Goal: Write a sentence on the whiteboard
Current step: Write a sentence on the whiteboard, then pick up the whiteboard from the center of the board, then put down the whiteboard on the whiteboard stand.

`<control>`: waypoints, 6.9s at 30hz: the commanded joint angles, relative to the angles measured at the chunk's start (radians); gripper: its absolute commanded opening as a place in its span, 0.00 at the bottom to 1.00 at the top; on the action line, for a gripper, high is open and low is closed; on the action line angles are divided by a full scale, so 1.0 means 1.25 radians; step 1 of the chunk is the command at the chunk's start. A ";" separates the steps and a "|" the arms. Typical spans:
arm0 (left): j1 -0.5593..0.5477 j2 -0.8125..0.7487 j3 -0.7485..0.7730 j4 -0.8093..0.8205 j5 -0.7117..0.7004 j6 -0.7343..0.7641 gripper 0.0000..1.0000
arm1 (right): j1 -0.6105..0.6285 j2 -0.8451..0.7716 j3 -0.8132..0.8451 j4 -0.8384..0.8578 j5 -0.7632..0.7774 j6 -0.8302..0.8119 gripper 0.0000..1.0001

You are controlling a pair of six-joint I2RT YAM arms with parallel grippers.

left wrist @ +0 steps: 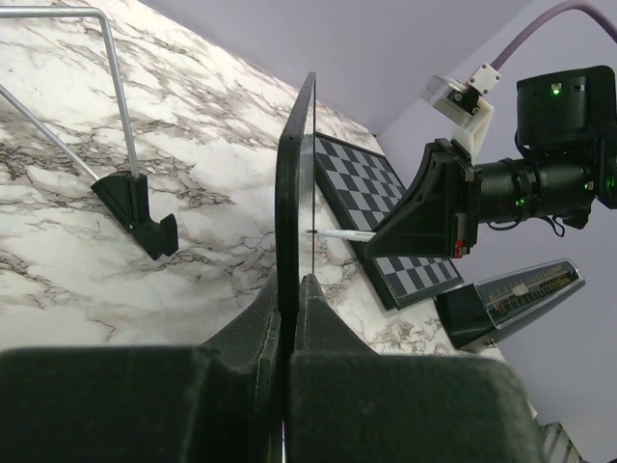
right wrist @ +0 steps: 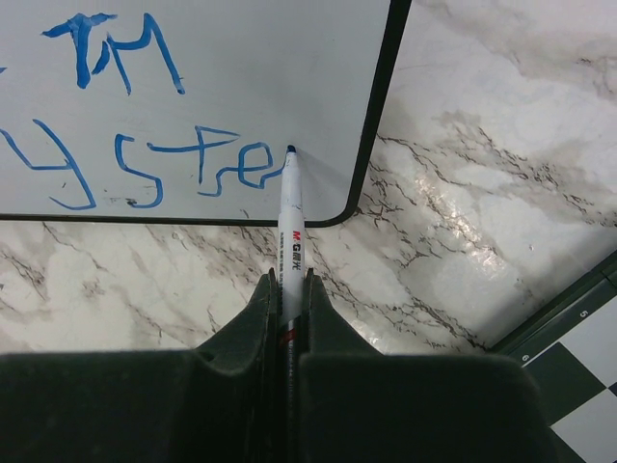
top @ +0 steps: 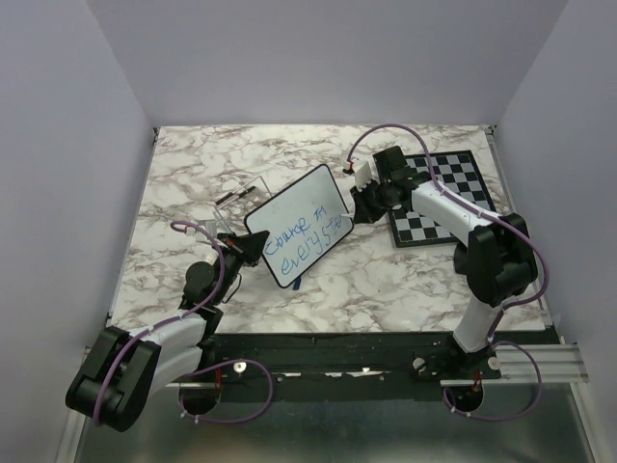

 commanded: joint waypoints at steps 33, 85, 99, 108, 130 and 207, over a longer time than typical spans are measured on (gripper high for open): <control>-0.004 0.007 -0.038 0.005 0.034 0.022 0.00 | -0.005 -0.005 -0.012 -0.040 -0.024 -0.039 0.01; -0.004 0.000 -0.038 -0.003 0.033 0.026 0.00 | -0.026 0.051 0.013 -0.057 -0.030 -0.029 0.01; -0.004 0.008 -0.039 0.009 0.035 0.021 0.00 | 0.000 0.036 0.027 -0.071 -0.065 -0.021 0.00; -0.004 -0.013 -0.045 -0.006 0.031 0.030 0.00 | -0.017 -0.124 0.010 -0.079 -0.082 -0.003 0.01; 0.024 -0.074 0.174 -0.215 0.033 0.135 0.00 | -0.174 -0.439 -0.130 -0.049 -0.369 -0.010 0.01; 0.625 0.247 0.290 0.238 0.642 0.026 0.00 | -0.180 -0.474 -0.157 -0.090 -0.484 -0.035 0.01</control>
